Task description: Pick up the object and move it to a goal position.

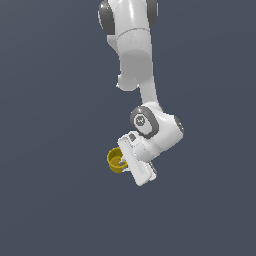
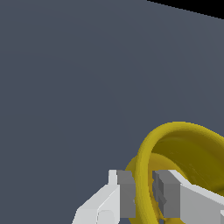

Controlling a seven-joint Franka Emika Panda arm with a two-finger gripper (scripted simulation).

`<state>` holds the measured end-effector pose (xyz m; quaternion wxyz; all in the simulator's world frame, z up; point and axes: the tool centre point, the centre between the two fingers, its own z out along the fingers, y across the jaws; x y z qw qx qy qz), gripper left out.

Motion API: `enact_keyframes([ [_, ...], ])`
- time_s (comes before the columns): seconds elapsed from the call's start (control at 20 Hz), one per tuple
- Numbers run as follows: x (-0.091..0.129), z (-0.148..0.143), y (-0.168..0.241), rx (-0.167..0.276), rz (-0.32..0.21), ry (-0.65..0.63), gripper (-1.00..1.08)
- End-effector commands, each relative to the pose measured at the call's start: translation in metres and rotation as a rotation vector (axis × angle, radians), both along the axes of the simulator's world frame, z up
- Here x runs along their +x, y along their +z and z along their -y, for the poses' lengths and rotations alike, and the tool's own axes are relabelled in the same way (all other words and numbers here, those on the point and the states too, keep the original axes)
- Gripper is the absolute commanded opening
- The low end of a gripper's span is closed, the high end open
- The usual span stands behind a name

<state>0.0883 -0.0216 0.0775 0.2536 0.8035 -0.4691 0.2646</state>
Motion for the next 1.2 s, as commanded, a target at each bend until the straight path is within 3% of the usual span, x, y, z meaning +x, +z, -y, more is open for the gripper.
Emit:
enact_keyframes([
  [0.0,-0.008,-0.022,0.005,-0.001,0.003,0.001,-1.0],
  [0.65,-0.053,-0.137,0.02,-0.003,0.003,0.001,-1.0],
  [1.15,-0.061,-0.163,0.024,-0.002,0.003,0.002,-1.0],
])
